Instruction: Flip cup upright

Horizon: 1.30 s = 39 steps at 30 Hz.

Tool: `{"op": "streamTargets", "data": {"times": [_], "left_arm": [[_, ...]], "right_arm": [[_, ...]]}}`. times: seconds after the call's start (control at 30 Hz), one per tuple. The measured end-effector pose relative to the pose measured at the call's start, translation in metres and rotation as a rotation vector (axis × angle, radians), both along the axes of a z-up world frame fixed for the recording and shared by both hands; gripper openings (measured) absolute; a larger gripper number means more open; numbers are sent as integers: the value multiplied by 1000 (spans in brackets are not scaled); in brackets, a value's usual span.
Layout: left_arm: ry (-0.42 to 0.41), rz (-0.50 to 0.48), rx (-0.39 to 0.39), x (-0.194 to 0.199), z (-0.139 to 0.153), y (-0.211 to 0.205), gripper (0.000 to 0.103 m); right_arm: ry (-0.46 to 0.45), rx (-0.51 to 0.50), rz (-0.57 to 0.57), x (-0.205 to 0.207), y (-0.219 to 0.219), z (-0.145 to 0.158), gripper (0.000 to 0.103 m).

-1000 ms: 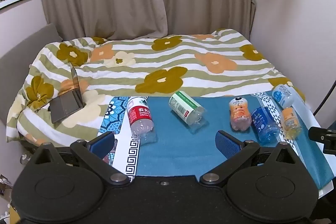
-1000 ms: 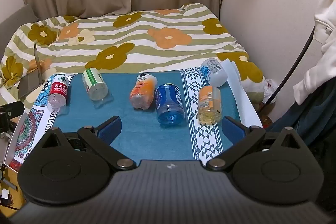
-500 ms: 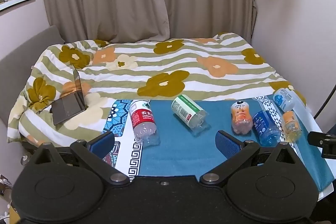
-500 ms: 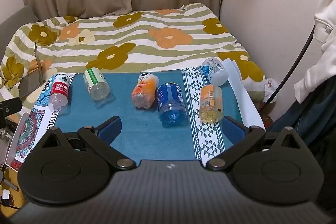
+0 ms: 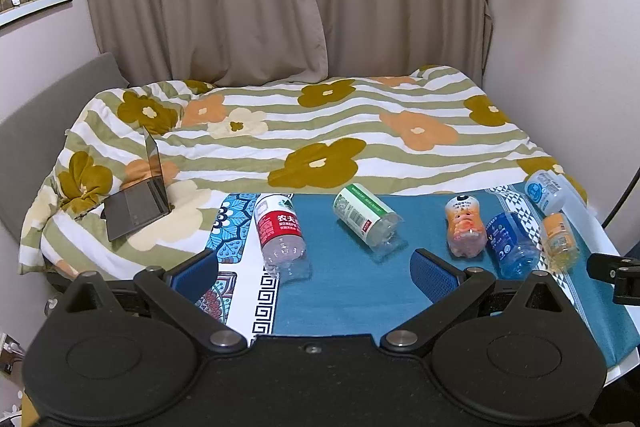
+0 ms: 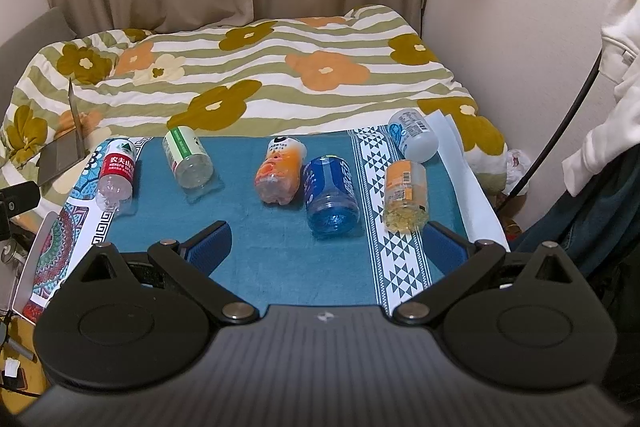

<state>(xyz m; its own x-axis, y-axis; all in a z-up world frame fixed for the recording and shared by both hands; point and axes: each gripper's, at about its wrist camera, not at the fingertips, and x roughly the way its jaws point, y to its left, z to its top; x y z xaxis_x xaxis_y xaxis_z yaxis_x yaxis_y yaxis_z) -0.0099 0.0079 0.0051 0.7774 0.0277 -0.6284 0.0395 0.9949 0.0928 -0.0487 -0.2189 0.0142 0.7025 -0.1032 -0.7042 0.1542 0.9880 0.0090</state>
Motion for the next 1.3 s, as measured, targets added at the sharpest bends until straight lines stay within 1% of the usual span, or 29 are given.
{"op": "streamTargets", "data": {"times": [0.23,1.3], "left_arm": [[6,-2,-7,-2,2,5,103],[18,-2,3,-2,-1,-2,103]], "right_arm": [[2,0,-1,-1,2,-1,103],[7,1,-1,-5,5,-3,103]]}}
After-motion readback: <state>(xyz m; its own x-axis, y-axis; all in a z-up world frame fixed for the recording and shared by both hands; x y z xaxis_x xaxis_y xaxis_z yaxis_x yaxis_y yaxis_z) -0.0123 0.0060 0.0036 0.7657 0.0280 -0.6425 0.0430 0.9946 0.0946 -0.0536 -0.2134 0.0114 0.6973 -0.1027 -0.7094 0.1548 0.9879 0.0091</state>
